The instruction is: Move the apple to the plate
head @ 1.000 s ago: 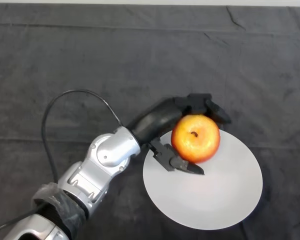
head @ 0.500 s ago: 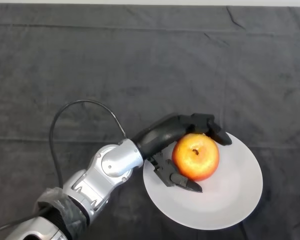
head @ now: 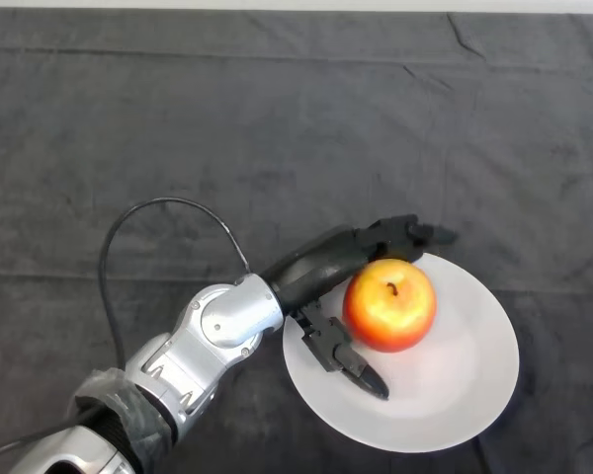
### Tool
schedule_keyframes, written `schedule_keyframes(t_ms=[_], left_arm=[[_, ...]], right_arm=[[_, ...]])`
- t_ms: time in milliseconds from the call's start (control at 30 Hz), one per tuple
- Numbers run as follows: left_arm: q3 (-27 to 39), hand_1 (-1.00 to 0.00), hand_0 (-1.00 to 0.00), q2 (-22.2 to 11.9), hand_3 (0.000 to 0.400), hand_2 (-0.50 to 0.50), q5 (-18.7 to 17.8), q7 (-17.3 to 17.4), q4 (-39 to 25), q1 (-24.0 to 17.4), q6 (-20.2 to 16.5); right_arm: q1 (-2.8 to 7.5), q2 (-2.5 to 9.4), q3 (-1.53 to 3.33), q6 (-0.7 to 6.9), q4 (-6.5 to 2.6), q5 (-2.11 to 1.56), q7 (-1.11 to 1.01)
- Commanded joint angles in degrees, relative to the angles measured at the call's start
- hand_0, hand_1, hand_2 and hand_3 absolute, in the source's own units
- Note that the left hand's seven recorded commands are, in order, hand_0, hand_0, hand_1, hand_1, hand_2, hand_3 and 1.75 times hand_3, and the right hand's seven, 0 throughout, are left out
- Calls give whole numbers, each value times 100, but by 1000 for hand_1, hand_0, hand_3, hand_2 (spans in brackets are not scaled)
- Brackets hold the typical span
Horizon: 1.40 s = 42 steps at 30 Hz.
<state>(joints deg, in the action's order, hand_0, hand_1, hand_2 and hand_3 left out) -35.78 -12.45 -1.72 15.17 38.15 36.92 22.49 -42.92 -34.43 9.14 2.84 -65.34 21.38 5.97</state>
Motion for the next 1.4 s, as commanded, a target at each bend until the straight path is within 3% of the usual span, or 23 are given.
schedule_keyframes(t_ms=[33, 300, 733, 1100, 1400], left_arm=[[-170, 0, 0, -260, 0, 0, -120, 79, 117, 93, -234], [328, 0, 0, -548, 0, 0, -340, 176, -269, 198, -268], [1471, 0, 0, -740, 0, 0, -854, 28, -288, 27, 453], [2411, 0, 0, -1053, 0, 0, -1315, 363, 526, 33, 1181], [3033, 0, 0, -1344, 0, 0, -1401, 444, 1265, 168, 1535]], right_arm=[[211, -36, -69, 65, 29, -51, -40], [211, -35, -70, 64, 28, -50, -39], [218, -35, -72, 66, 39, -51, -40], [215, -36, -73, 65, 35, -50, -41], [202, -35, -71, 58, 12, -46, -39]])
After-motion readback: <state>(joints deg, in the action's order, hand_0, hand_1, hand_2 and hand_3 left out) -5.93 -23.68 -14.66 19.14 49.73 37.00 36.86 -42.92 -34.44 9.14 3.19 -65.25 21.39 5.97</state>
